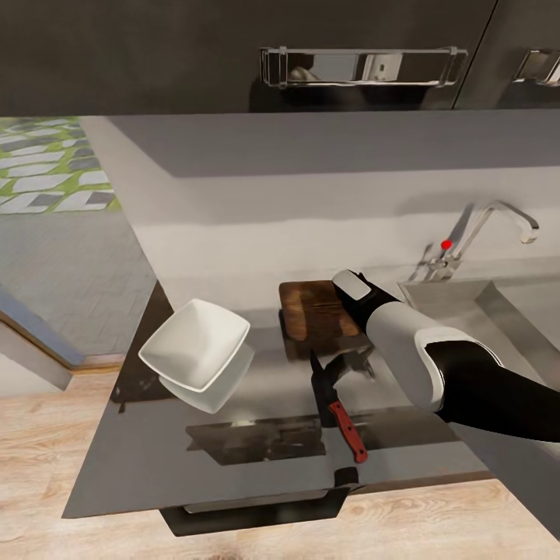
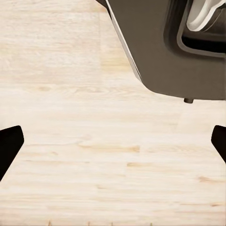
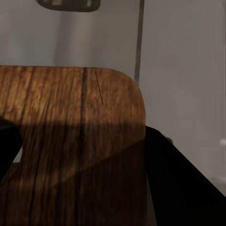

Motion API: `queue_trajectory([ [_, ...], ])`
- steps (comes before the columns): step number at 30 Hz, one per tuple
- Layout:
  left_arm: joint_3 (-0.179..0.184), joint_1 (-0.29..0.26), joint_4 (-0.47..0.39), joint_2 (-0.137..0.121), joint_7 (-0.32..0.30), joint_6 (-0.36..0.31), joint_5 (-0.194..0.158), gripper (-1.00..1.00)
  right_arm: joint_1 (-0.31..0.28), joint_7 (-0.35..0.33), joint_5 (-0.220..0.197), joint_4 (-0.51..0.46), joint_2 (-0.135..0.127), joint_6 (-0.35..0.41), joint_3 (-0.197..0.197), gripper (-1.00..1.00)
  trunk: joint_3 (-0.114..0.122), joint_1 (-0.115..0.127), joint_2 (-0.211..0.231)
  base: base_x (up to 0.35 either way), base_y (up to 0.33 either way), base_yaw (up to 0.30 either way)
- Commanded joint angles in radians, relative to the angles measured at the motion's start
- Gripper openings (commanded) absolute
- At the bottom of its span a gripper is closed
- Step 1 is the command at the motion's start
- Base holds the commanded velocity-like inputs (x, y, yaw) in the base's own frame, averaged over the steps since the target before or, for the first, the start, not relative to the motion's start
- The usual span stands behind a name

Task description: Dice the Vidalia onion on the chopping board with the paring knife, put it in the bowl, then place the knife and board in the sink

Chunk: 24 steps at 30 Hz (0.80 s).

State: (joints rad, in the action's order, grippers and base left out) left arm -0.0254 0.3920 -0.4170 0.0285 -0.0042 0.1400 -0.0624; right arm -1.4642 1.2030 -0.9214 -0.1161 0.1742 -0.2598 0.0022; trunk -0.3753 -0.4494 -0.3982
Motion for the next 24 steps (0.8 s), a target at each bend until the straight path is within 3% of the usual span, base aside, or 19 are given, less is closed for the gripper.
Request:
queue_trajectory([
  [1, -0.002, 0.001, -0.002, 0.001, 0.0, 0.001, -0.007, 1.0, -0.001, -0.001, -0.004, 0.001, 0.0, -0.009, 0.001, -1.0, -0.002, -0.001, -0.002, 0.0, 0.0, 0.0],
  [24, -0.002, 0.001, 0.01, 0.001, 0.0, 0.001, -0.005, 1.0, -0.001, 0.003, -0.004, 0.004, 0.0, -0.016, 0.002, -1.0, -0.014, -0.001, -0.002, 0.0, 0.0, 0.0],
])
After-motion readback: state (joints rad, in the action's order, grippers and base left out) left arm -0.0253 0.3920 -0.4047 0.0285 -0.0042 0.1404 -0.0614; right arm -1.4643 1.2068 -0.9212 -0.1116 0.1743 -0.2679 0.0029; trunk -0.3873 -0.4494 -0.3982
